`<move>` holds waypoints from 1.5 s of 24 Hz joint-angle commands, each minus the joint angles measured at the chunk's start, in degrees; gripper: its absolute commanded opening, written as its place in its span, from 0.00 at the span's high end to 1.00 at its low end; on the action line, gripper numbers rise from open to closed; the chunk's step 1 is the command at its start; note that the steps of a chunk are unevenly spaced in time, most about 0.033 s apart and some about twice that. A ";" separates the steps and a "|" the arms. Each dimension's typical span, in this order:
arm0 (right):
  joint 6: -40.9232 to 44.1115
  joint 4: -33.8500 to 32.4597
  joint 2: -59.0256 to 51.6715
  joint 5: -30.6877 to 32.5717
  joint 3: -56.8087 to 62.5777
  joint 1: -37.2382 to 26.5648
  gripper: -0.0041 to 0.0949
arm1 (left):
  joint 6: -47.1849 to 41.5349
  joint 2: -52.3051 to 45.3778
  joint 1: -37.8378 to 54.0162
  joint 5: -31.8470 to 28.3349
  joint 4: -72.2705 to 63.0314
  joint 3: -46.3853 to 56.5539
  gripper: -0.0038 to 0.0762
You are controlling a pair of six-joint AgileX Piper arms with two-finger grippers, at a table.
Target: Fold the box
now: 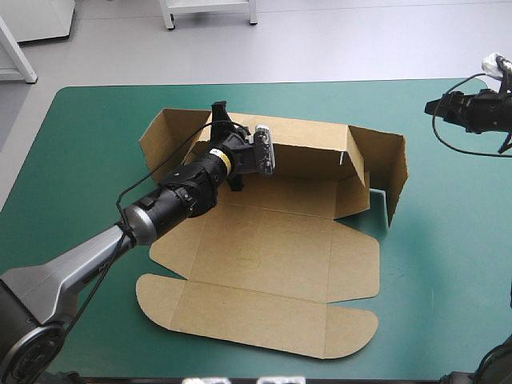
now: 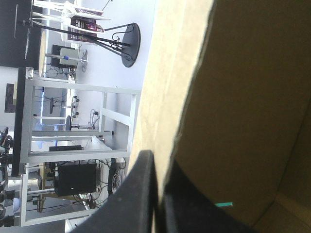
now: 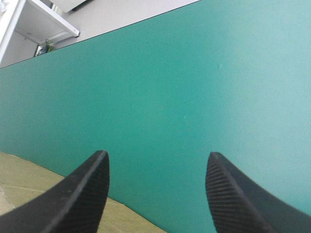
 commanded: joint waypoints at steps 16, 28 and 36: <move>2.19 -2.44 5.00 -0.71 -2.75 8.44 0.54 | -1.81 -2.24 0.15 -0.08 -0.08 -1.22 0.96; -0.98 -3.48 0.00 2.22 7.69 10.77 0.56 | -1.81 -2.24 0.15 0.04 -0.08 -1.22 0.96; -15.25 10.03 -6.89 -0.97 23.62 10.56 0.56 | -1.81 -2.24 0.15 0.04 -0.08 -1.22 0.96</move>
